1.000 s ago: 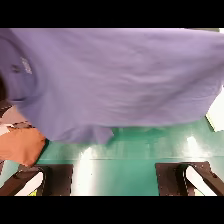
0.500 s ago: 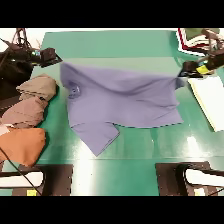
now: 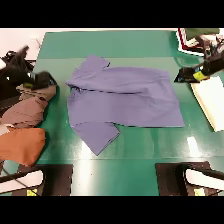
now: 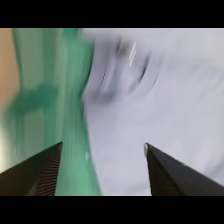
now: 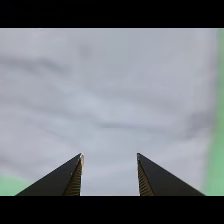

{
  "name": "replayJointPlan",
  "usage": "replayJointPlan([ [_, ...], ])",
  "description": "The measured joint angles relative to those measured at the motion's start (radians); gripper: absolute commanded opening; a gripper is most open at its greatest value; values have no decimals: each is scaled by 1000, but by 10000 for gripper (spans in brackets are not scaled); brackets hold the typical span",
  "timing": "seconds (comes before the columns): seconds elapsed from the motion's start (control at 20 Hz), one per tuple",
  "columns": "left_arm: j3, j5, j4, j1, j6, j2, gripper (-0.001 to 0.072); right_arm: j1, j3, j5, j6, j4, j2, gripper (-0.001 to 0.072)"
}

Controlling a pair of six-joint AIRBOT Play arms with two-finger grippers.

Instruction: Fold the shirts.

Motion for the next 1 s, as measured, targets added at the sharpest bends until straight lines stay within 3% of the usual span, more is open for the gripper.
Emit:
replayJointPlan([
  [0.35,-488,90,-97,-10,8,176,601,-15,-300,-80,-27,167,215,377],
  [0.75,-619,268,-176,-232,-34,196,599,-16,-349,-102,-31,201,298,378],
  [0.8,-621,281,-181,-250,-46,192,410,-16,-351,-102,-31,201,302,378],
  [0.85,-624,296,-180,-261,-57,188,140,-17,-351,-102,-32,201,305,378],
  [0.9,-623,295,-171,-269,-65,184,36,-22,-352,-101,-32,201,307,377],
  [1.0,-597,299,-176,-280,-75,185,36,-47,-359,-88,-35,201,310,377],
])
